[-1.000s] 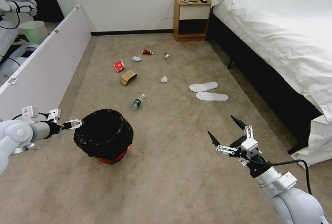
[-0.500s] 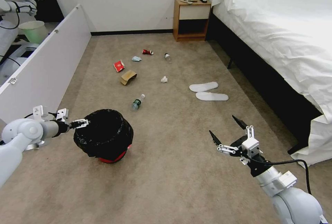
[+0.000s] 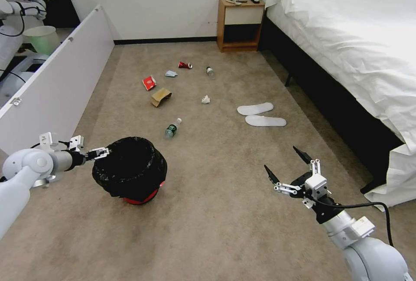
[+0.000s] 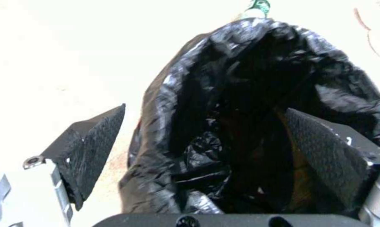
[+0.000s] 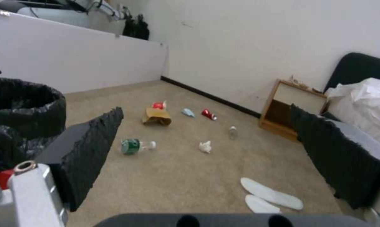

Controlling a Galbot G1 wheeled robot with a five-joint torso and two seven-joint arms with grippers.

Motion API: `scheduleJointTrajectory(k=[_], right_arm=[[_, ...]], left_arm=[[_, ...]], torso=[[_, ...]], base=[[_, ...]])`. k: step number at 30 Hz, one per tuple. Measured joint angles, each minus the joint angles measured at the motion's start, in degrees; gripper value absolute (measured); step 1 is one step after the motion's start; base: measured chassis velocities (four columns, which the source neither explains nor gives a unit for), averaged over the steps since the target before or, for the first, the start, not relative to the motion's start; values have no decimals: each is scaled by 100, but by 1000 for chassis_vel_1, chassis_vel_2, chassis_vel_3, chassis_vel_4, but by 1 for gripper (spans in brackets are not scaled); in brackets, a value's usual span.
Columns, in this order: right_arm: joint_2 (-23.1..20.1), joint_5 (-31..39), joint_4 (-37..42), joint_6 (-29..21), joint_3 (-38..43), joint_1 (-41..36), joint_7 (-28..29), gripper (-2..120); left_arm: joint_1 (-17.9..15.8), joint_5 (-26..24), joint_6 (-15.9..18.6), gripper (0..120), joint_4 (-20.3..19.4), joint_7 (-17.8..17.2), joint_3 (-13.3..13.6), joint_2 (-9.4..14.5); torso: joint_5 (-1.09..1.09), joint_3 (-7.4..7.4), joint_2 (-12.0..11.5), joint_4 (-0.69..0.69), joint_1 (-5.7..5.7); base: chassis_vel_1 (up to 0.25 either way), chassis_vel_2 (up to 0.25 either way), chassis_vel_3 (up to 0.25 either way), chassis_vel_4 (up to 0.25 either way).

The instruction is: Pick up the trash bin and place the garbage on the floor into it.

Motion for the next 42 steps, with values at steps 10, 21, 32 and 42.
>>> scheduleJointTrajectory(k=[10,21,32,42], right_arm=[[16,-19,-20,-24,-34,3,6,100],[56,-18,-93,-21,-12,-8,8,100],[60,44,-244,-8,-43,96,18,100],[66,65,-346,9,-134,173,26,100]], left_arm=[[37,186,0,100,264,142,-62,-127],[-311,386,0,100,729,192,292,-467],[-802,544,-34,100,1190,133,718,-870],[-746,604,-39,76,1221,101,675,-906]], torso=[[0,0,0,0,0],[1,0,0,0,0],[10,-2,2,4,-1],[3,-2,3,-2,-1]], base=[[0,0,0,0],[0,0,0,0],[0,0,0,0],[0,0,0,0]])
